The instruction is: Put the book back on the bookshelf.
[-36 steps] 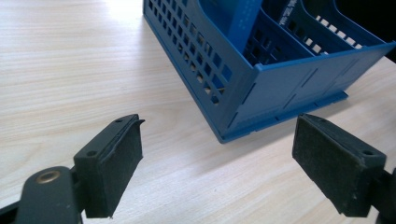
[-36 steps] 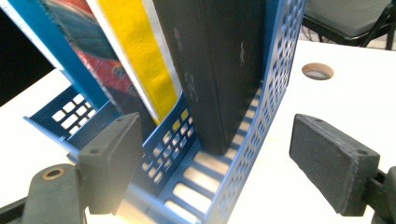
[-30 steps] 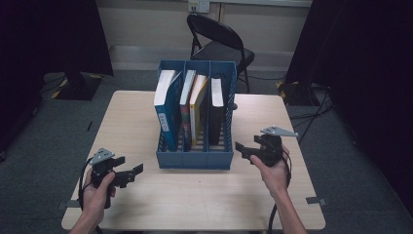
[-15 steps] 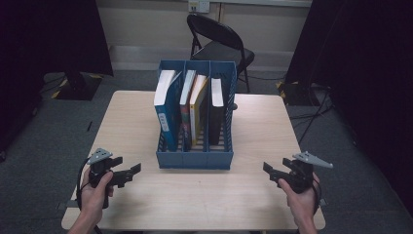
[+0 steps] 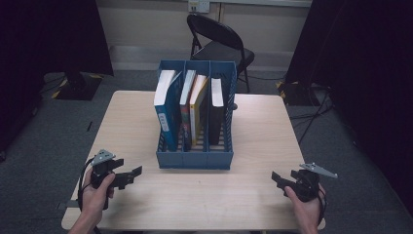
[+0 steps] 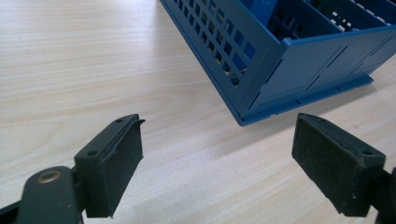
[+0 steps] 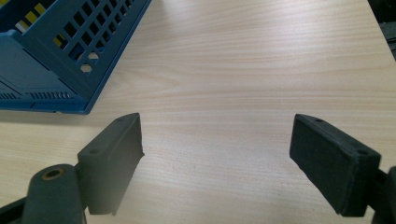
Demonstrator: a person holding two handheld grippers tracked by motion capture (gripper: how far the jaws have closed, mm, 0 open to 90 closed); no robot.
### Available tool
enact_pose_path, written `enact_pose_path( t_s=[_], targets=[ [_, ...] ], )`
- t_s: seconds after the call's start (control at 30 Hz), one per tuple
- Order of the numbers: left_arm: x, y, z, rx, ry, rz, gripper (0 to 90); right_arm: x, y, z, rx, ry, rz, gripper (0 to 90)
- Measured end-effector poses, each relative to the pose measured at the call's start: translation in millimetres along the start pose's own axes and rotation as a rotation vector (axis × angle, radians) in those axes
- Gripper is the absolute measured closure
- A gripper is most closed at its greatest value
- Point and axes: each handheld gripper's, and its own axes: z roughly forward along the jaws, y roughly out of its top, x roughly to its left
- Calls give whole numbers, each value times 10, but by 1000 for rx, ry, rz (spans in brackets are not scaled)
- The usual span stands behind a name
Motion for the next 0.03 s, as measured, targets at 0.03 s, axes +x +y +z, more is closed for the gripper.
enact_pose_path(
  t_s=[0.03],
  targets=[
    [3, 0, -2, -1, 2, -3, 160, 0, 0, 4, 0, 0, -2, 164]
  ],
)
